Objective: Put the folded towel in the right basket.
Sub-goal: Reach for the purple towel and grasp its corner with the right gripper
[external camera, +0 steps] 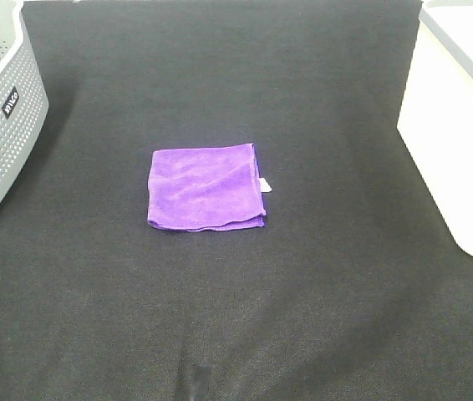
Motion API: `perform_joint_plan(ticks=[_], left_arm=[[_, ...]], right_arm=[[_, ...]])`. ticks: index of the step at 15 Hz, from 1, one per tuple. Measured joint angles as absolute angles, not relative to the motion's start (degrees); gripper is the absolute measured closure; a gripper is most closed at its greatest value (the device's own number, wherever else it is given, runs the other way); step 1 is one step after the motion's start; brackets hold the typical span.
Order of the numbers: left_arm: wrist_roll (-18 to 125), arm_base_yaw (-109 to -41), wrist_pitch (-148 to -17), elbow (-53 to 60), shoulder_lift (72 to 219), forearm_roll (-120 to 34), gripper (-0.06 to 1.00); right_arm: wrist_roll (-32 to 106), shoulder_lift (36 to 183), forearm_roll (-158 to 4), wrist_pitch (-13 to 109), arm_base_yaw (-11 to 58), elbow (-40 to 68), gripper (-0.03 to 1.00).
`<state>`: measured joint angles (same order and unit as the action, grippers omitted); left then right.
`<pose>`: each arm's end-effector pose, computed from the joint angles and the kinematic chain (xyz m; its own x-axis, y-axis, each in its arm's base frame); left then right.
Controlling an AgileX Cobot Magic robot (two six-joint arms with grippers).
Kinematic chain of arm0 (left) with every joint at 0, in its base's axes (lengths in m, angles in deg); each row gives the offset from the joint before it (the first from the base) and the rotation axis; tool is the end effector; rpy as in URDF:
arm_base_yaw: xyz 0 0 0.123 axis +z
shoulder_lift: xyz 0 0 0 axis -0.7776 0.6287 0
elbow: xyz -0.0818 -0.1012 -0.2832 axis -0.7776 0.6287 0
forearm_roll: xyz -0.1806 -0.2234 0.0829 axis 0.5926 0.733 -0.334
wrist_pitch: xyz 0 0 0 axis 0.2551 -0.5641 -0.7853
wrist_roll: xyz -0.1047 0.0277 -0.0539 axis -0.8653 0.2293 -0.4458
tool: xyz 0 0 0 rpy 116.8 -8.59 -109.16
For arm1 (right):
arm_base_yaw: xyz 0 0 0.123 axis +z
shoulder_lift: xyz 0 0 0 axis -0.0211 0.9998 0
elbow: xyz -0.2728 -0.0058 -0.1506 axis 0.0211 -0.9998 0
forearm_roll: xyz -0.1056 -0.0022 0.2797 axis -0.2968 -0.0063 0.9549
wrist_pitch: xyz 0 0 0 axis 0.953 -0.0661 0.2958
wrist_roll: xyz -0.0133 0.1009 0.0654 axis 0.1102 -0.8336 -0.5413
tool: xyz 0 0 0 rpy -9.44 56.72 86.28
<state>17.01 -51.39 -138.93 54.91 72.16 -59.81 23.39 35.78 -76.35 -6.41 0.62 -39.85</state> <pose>0.0377 0.0059 0.2849 -0.4499 -0.0039 -0.8931 -0.0427 0.9989 0.0171 0.0369 0.0176 0.2693 -0.5077 -0.1030 -0.8554 -0.1921 0.9814 -0.0041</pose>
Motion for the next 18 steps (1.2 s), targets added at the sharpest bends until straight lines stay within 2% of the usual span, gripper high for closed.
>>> perform_joint_plan(ticks=[13,15,18], left_arm=[[17.01,-51.39,-138.93,54.91,72.16,-59.81,-0.04],[17.01,-51.39,-138.93,54.91,72.16,-59.81,-0.04],[17.01,-51.39,-138.93,54.91,72.16,-59.81,-0.04]], right_arm=[[23.27,35.78,-77.15,-6.24,0.62,-39.50,-0.02],[21.33,42.66,-77.32,-6.35,0.62,-33.89,-0.02],[18.86,69.19,-72.62,-8.88,0.62,-13.55,-0.02]])
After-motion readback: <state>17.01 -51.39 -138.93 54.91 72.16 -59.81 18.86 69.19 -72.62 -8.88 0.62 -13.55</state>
